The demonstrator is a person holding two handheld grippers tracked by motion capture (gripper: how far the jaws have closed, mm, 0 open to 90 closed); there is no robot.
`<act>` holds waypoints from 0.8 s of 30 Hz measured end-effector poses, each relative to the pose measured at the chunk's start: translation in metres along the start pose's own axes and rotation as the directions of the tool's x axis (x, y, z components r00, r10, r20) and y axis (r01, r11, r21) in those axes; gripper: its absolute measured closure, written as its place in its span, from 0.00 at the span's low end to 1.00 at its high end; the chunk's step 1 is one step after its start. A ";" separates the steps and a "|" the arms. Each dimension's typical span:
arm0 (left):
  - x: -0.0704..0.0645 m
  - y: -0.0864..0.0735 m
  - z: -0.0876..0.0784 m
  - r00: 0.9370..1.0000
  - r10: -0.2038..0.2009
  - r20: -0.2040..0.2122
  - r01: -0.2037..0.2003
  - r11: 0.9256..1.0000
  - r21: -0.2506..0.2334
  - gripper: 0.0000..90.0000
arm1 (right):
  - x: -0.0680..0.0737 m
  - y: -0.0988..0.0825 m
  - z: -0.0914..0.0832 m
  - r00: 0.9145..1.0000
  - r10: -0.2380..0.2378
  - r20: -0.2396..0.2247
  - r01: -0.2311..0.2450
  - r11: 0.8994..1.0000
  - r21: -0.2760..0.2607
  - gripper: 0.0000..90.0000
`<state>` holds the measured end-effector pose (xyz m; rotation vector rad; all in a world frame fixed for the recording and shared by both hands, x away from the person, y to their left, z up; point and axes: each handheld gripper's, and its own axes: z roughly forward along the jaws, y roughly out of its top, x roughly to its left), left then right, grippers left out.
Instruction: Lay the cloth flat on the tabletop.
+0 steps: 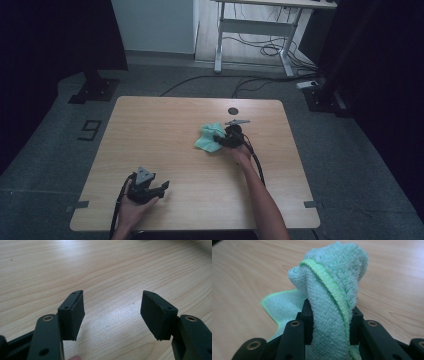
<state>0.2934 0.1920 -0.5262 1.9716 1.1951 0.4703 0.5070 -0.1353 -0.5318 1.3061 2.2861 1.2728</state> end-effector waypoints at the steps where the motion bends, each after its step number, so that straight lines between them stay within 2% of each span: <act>1: 0.000 0.000 0.000 1.000 0.000 0.000 0.000 1.000 -0.002 0.40 | 0.001 0.000 -0.004 1.000 -0.007 -0.008 0.007 1.000 -0.012 0.75; 4: 0.001 0.001 -0.001 1.000 -0.002 0.001 0.002 1.000 -0.002 0.40 | 0.008 0.002 -0.024 0.999 -0.033 -0.037 0.031 0.999 -0.044 0.75; 5: 0.001 0.001 -0.001 1.000 -0.002 0.000 0.002 1.000 -0.004 0.40 | 0.015 0.003 -0.038 0.997 -0.048 -0.057 0.043 0.996 -0.077 0.75; 9: 0.002 0.001 -0.001 1.000 -0.009 0.002 0.009 1.000 -0.010 0.40 | 0.023 0.001 -0.051 0.995 -0.059 -0.080 0.051 0.994 -0.097 0.75; 11: 0.002 0.001 -0.001 1.000 -0.009 0.006 0.009 1.000 -0.005 0.40 | 0.036 -0.010 -0.065 0.991 -0.080 -0.111 0.067 0.990 -0.121 0.75; 12: 0.002 0.001 -0.001 1.000 -0.009 0.006 0.009 1.000 -0.005 0.40 | 0.036 -0.010 -0.065 0.991 -0.080 -0.111 0.067 0.990 -0.121 0.75; 15: 0.001 0.002 -0.001 1.000 -0.008 0.011 0.008 1.000 -0.006 0.40 | 0.051 -0.028 -0.079 0.985 -0.106 -0.138 0.088 0.988 -0.128 0.75; 24: -0.002 0.002 -0.001 1.000 -0.002 0.015 0.002 1.000 -0.007 0.40 | 0.075 -0.058 -0.097 0.978 -0.133 -0.159 0.114 0.986 -0.125 0.74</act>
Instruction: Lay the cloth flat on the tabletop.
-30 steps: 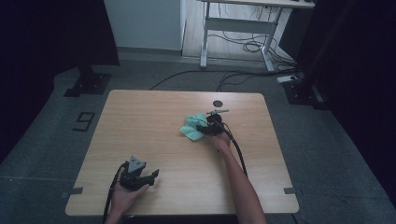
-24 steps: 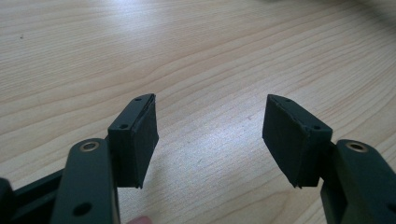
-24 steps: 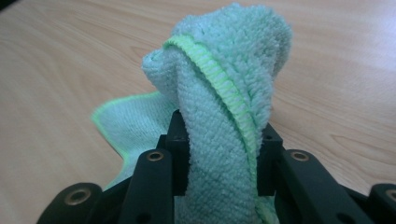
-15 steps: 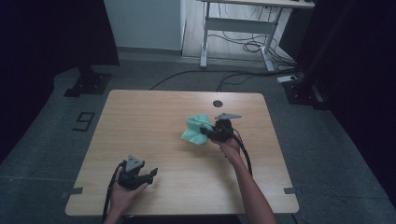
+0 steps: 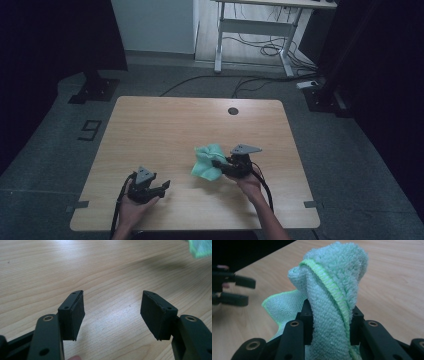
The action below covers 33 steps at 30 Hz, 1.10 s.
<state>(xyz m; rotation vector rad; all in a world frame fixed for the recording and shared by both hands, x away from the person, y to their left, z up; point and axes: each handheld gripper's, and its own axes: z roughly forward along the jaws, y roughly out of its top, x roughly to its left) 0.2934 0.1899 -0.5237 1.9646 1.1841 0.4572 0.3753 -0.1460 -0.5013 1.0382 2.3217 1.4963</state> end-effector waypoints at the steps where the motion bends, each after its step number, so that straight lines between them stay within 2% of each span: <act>1: -0.001 0.000 0.001 1.000 0.001 0.000 -0.001 1.000 0.000 0.40 | 0.005 -0.006 -0.002 1.000 -0.011 0.003 0.011 1.000 0.007 0.74; 6: -0.004 0.000 0.002 1.000 0.011 0.002 -0.011 1.000 0.006 0.40 | 0.011 -0.020 -0.002 1.000 -0.008 0.008 0.008 1.000 0.029 0.74; 9: -0.005 0.000 0.003 1.000 0.015 0.003 -0.015 1.000 0.007 0.40 | 0.014 -0.030 0.004 1.000 0.004 0.010 -0.004 0.999 0.043 0.73; 13: -0.007 0.000 0.002 1.000 0.018 0.003 -0.018 1.000 0.010 0.40 | 0.016 -0.034 0.012 1.000 0.019 0.020 -0.020 0.997 0.070 0.72; 15: -0.006 0.000 0.002 1.000 0.016 0.000 -0.016 1.000 0.006 0.40 | 0.017 -0.036 0.016 0.999 0.050 0.021 -0.051 0.996 0.067 0.71; 19: -0.006 0.000 0.000 1.000 0.012 -0.003 -0.012 1.000 0.001 0.40 | 0.020 -0.038 0.021 0.998 0.043 0.045 -0.047 0.996 0.080 0.68; 22: -0.007 0.000 0.000 1.000 0.014 -0.001 -0.014 1.000 0.001 0.40 | 0.021 -0.041 0.023 0.997 0.045 0.065 -0.050 0.996 0.080 0.59; 24: -0.007 0.001 0.000 1.000 0.016 0.000 -0.016 1.000 0.001 0.40 | 0.022 -0.041 0.023 0.997 0.042 0.061 -0.046 0.996 0.080 0.50; 25: -0.008 0.001 0.001 1.000 0.018 0.002 -0.018 1.000 0.004 0.40 | 0.023 -0.041 0.020 0.998 0.039 0.054 -0.043 0.996 0.079 0.41; 27: -0.009 0.001 0.001 1.000 0.019 0.005 -0.019 1.000 0.003 0.40 | 0.024 -0.040 0.018 0.998 0.033 0.057 -0.037 0.997 0.071 0.39; 31: -0.013 0.001 0.003 1.000 0.021 0.016 -0.021 1.000 0.005 0.41 | 0.027 -0.038 0.001 0.999 0.017 0.046 -0.019 0.999 0.034 0.32; 33: -0.015 0.001 0.004 0.999 0.024 0.022 -0.024 1.000 0.008 0.41 | 0.027 -0.037 -0.008 0.999 0.024 0.047 -0.025 1.000 0.007 0.29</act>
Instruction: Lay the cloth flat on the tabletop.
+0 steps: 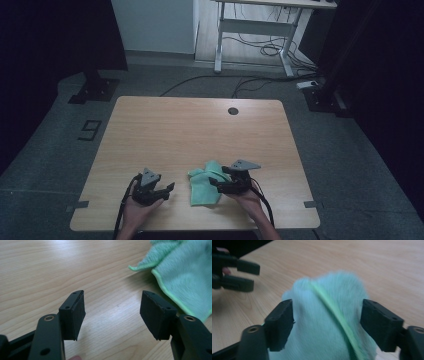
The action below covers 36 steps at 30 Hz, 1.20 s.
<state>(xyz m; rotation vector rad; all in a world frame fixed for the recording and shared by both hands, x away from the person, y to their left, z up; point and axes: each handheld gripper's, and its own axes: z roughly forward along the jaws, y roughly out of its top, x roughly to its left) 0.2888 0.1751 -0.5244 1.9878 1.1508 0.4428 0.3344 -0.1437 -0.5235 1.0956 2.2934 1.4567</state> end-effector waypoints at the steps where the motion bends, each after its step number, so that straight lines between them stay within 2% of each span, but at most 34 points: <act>1: -0.001 0.000 0.001 1.000 0.003 0.002 -0.003 1.000 0.004 0.41 | 0.000 0.000 -0.002 1.000 -0.002 0.005 0.002 1.000 -0.006 0.28; 5: -0.007 0.000 0.004 1.000 0.014 0.016 -0.014 1.000 0.014 0.41 | -0.002 0.001 -0.009 1.000 -0.015 0.001 0.015 1.000 -0.015 0.27; 10: -0.019 0.001 0.009 0.999 0.033 0.037 -0.034 0.999 0.025 0.41 | -0.012 -0.004 -0.015 1.000 -0.005 0.003 0.005 1.000 -0.016 0.34; 14: -0.029 0.001 0.014 0.997 0.047 0.057 -0.049 0.998 0.036 0.41 | -0.018 -0.009 -0.010 1.000 0.002 0.002 -0.002 1.000 0.005 0.41; 17: -0.034 0.001 0.016 0.996 0.051 0.076 -0.054 0.998 0.040 0.41 | -0.017 -0.012 0.003 1.000 0.000 0.002 0.000 0.999 0.033 0.46; 18: -0.035 0.002 0.017 0.995 0.052 0.083 -0.056 0.998 0.041 0.41 | -0.014 -0.012 0.010 1.000 0.003 0.021 -0.004 0.999 0.049 0.48; 19: -0.037 0.002 0.017 0.995 0.048 0.089 -0.051 0.998 0.038 0.41 | -0.014 -0.012 0.010 1.000 0.003 0.021 -0.004 0.999 0.049 0.48; 20: -0.040 0.003 0.017 0.994 0.051 0.101 -0.055 0.998 0.038 0.41 | -0.010 -0.012 0.017 0.999 -0.001 0.048 -0.002 0.998 0.062 0.50; 22: -0.043 0.003 0.018 0.993 0.052 0.109 -0.057 0.998 0.037 0.41 | -0.009 -0.012 0.020 0.998 -0.002 0.059 -0.001 0.998 0.062 0.50; 26: -0.050 0.004 0.021 0.989 0.062 0.132 -0.068 0.997 0.044 0.40 | -0.006 -0.010 0.031 0.991 0.003 0.131 -0.011 0.998 0.059 0.53; 29: -0.051 0.003 0.024 0.988 0.064 0.139 -0.072 0.996 0.055 0.41 | -0.005 -0.009 0.033 0.989 0.003 0.145 -0.011 0.998 0.055 0.53; 32: -0.054 0.002 0.031 0.986 0.064 0.153 -0.076 0.994 0.073 0.44 | -0.004 -0.008 0.033 0.989 0.006 0.149 -0.013 0.999 0.046 0.53; 34: -0.055 0.001 0.034 0.985 0.064 0.158 -0.077 0.994 0.079 0.55 | -0.003 -0.008 0.031 0.990 0.007 0.140 -0.012 0.999 0.035 0.53; 35: -0.055 0.001 0.035 0.985 0.061 0.159 -0.075 0.994 0.082 0.55 | -0.003 -0.008 0.031 0.990 0.007 0.140 -0.012 0.999 0.035 0.53; 36: -0.056 0.001 0.036 0.985 0.062 0.159 -0.077 0.993 0.085 0.60 | -0.003 -0.008 0.030 0.990 0.006 0.139 -0.011 0.999 0.034 0.53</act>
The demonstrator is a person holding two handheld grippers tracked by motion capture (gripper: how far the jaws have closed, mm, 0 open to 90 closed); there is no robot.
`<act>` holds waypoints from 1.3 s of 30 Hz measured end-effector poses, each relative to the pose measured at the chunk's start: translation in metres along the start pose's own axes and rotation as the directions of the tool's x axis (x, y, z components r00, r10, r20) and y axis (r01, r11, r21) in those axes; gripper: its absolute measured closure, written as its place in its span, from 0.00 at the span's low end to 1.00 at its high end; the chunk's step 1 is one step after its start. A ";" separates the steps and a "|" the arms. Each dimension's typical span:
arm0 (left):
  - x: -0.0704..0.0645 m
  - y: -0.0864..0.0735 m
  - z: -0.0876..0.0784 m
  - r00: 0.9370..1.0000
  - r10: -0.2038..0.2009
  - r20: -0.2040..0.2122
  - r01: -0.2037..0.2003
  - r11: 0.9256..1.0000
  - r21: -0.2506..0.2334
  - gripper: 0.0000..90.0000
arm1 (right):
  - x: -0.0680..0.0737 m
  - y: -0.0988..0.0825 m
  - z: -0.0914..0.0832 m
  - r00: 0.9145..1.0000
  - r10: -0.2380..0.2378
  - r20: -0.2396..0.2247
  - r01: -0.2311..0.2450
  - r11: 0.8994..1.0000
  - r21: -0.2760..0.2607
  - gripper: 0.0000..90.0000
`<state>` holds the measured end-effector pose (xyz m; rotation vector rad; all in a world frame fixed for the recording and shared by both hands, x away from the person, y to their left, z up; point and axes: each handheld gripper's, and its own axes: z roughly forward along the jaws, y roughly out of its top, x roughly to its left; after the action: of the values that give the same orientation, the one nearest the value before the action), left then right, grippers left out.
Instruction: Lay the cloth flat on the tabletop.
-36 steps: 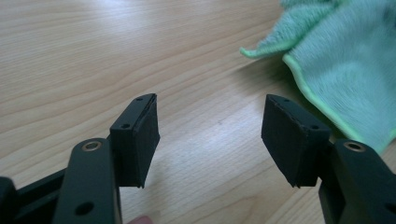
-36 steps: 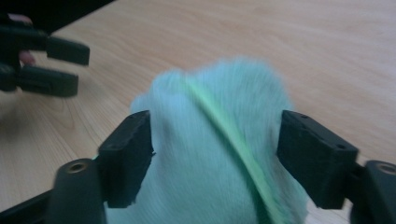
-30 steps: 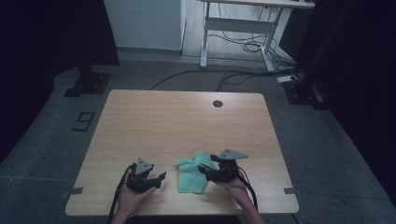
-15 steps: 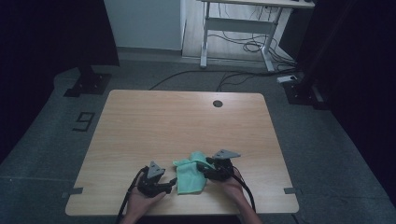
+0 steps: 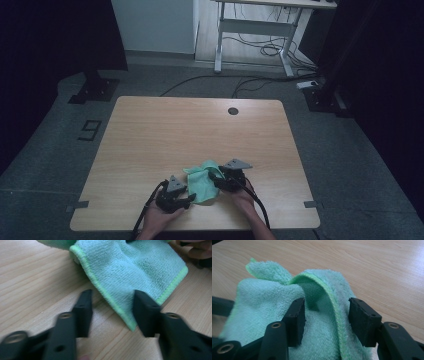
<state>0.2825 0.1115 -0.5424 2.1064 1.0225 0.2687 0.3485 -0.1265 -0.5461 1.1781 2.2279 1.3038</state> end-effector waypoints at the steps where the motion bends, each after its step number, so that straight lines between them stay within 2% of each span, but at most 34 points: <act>1: 0.000 0.000 0.001 1.000 -0.002 0.002 0.002 1.000 0.001 0.66 | 0.000 0.000 -0.002 1.000 -0.001 -0.008 0.001 1.000 -0.003 0.53; 6: 0.002 0.000 0.001 1.000 -0.016 0.013 0.016 1.000 0.006 0.92 | -0.004 0.000 -0.014 0.999 0.017 -0.047 -0.018 0.999 -0.027 0.53; 10: 0.003 0.000 -0.001 1.000 -0.012 0.019 0.012 1.000 -0.004 0.98 | -0.009 0.001 -0.024 0.999 0.017 -0.052 -0.019 0.999 -0.040 0.56; 18: 0.004 -0.001 -0.001 1.000 -0.008 0.029 0.008 1.000 -0.013 0.99 | -0.017 -0.001 -0.026 0.998 0.008 -0.056 -0.009 1.000 -0.019 0.65; 23: 0.005 0.000 -0.005 1.000 -0.003 0.031 0.004 1.000 -0.030 1.00 | -0.021 -0.003 -0.021 0.996 0.005 -0.090 -0.005 1.000 0.002 0.87; 26: 0.007 0.000 -0.009 1.000 -0.003 0.026 0.004 0.999 -0.044 1.00 | -0.024 -0.003 -0.024 0.995 0.016 -0.102 -0.016 1.000 -0.001 0.94; 31: 0.012 0.000 -0.016 1.000 -0.006 0.022 0.007 0.998 -0.061 1.00 | -0.027 -0.001 -0.031 0.992 0.008 -0.123 -0.011 1.000 -0.021 0.97; 39: 0.026 0.001 -0.036 1.000 -0.018 0.008 0.019 0.994 -0.109 1.00 | -0.030 0.012 -0.054 0.991 -0.005 -0.132 -0.008 0.995 -0.096 0.97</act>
<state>0.2827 0.1503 -0.5202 1.9974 1.0005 0.3008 0.3400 -0.1779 -0.5114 1.0884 2.2262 1.5117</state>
